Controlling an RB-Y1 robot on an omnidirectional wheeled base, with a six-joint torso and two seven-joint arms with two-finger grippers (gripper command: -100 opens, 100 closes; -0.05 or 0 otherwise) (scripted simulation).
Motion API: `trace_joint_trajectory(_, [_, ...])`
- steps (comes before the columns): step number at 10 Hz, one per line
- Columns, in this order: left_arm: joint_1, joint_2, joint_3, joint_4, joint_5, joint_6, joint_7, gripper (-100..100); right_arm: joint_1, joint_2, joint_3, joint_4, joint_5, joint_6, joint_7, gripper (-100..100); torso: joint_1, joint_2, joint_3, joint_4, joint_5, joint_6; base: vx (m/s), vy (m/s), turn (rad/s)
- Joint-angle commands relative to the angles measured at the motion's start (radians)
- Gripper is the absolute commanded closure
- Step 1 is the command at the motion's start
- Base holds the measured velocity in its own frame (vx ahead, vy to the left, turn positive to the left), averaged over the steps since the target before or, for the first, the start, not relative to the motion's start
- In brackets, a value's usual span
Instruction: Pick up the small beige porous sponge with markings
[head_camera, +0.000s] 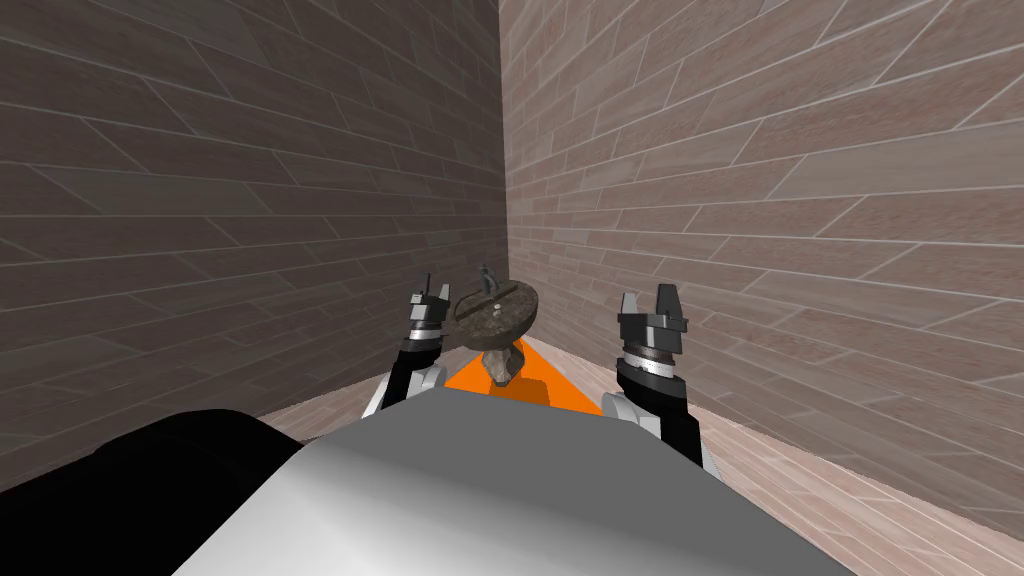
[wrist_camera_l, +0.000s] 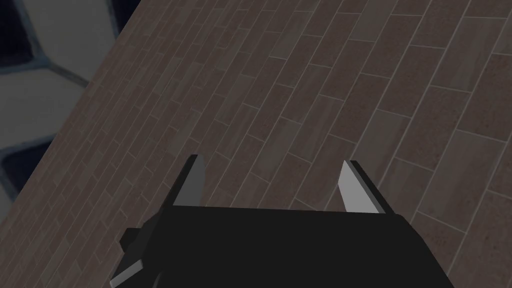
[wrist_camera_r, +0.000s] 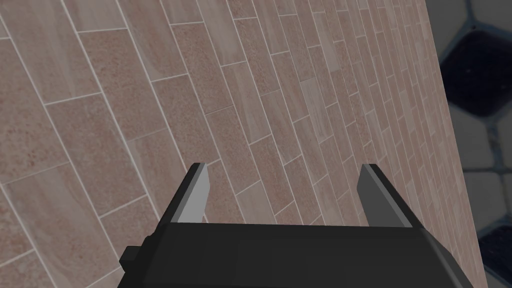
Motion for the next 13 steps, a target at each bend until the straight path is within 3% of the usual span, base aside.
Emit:
trace_joint_trajectory(1, [-0.023, 0.023, 0.010, 0.026, 0.009, 0.042, 0.000, -100, 0.000, 0.000, 0.000, 0.000, 0.000, 0.000, 0.000, 0, 0.000, 0.000, 0.000, 0.000, 0.000, 0.000, 0.007, -0.039, -0.031])
trace_joint_trajectory(8, [-0.106, 0.078, 0.044, 0.113, 0.041, 0.181, 0.000, -100, 0.000, 0.000, 0.000, 0.000, 0.000, 0.000, 0.000, 0, -0.005, -0.001, -0.001, 0.000, -0.001, 0.000, 0.013, -0.072, -0.021])
trace_joint_trajectory(13, [-0.209, 0.136, 0.084, 0.218, 0.079, 0.342, -0.001, -100, 0.000, 0.000, 0.000, 0.000, 0.000, 0.000, 0.000, 0, -0.006, -0.002, -0.001, 0.000, -0.001, 0.000, 0.017, -0.085, -0.029])
